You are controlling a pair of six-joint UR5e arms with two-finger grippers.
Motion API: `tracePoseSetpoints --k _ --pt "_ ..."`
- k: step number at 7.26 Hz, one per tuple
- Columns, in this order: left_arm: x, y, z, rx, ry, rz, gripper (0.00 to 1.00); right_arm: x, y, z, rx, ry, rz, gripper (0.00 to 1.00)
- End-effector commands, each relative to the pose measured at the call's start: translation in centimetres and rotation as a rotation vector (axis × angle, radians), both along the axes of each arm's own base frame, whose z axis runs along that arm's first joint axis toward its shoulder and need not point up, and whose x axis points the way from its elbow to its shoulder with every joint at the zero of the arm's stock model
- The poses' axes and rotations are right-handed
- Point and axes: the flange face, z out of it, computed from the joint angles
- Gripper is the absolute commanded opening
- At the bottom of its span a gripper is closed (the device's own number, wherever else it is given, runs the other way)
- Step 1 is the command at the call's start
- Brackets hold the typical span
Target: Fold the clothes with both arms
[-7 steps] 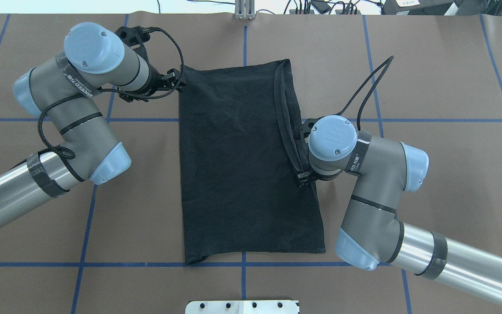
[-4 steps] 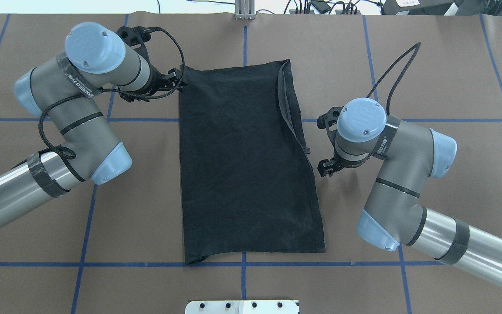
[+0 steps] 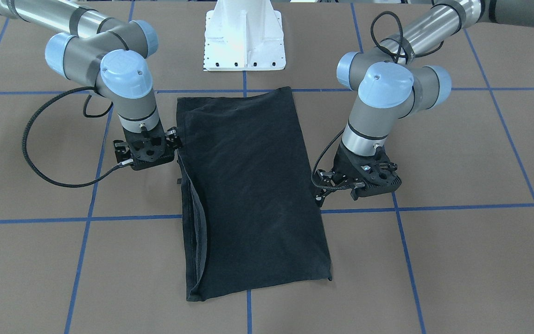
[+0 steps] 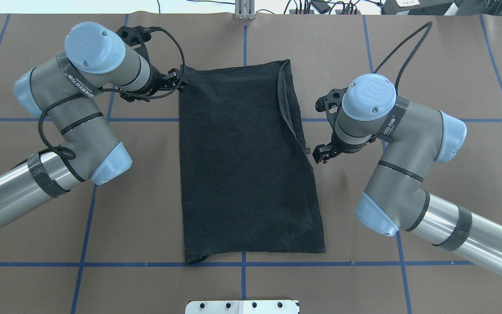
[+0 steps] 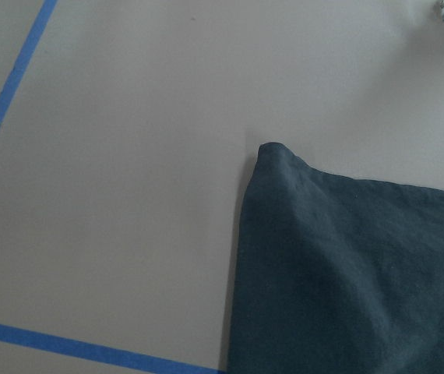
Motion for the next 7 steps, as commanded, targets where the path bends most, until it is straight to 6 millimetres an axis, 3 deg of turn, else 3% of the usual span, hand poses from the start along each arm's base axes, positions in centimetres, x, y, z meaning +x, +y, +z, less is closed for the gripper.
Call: tracePoseSetpoints --k 1,3,7 --pt "-0.5 0.5 -0.9 0.019 0.013 0.006 1.0 -4.8 -3.9 -3.6 0.005 0.022 0.01 1.0" --pt "-1.6 1.4 -3.0 0.049 0.047 0.007 1.0 -7.2 -6.1 -3.6 -0.016 0.054 0.012 1.0" --pt "-2.2 2.1 -5.4 0.079 0.081 0.005 1.0 -8.0 -6.6 -0.9 -0.051 0.099 0.004 1.0"
